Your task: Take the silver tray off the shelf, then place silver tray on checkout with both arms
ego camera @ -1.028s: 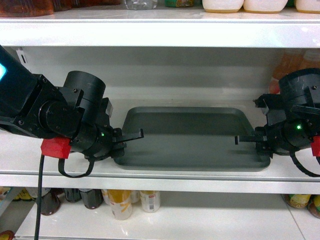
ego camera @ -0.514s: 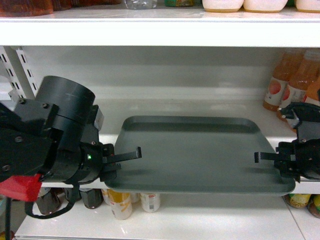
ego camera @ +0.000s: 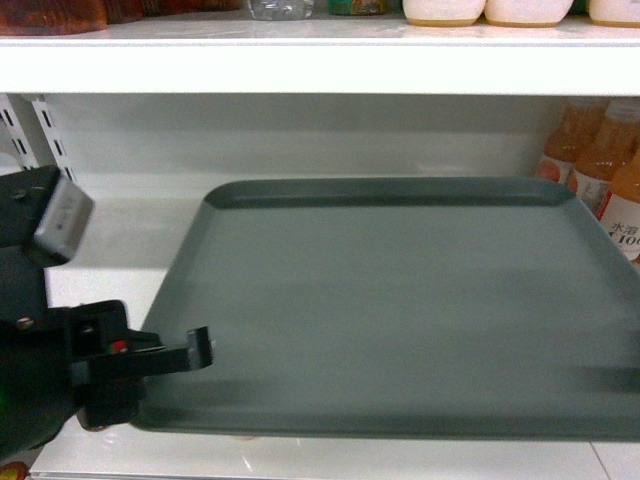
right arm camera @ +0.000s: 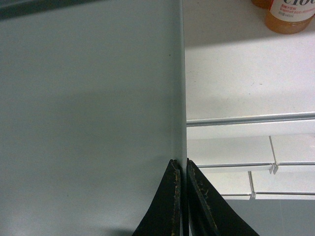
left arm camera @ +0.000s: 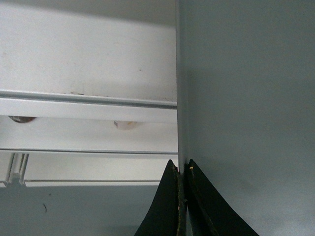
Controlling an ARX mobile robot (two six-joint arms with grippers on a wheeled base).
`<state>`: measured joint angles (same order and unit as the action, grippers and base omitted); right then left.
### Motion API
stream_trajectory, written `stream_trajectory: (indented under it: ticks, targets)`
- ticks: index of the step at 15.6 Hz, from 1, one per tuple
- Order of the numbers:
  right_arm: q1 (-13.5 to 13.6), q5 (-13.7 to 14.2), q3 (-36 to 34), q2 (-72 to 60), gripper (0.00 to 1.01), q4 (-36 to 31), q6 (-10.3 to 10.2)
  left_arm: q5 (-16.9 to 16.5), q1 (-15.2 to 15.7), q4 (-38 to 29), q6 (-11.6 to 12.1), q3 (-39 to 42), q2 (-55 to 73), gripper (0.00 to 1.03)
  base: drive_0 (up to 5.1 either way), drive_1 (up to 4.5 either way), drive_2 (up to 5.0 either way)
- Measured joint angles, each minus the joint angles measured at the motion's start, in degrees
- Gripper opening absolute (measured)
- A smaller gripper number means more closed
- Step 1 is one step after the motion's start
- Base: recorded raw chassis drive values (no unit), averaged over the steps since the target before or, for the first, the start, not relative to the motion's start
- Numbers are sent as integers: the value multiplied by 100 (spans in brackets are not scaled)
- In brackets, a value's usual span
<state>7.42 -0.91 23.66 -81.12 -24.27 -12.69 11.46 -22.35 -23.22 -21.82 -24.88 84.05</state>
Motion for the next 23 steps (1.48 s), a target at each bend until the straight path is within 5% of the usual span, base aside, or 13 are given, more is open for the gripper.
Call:
stream_trajectory:
  ticks: [9,23]
  targets:
    - [9,-22,-35,46,2,-26,-81,55,-2,-42,85,57,-85,2,0,0,0]
    - [9,-28,-22,48,2,-13,-85,76,-9,-31,85,46,-85,2,10,-413,434]
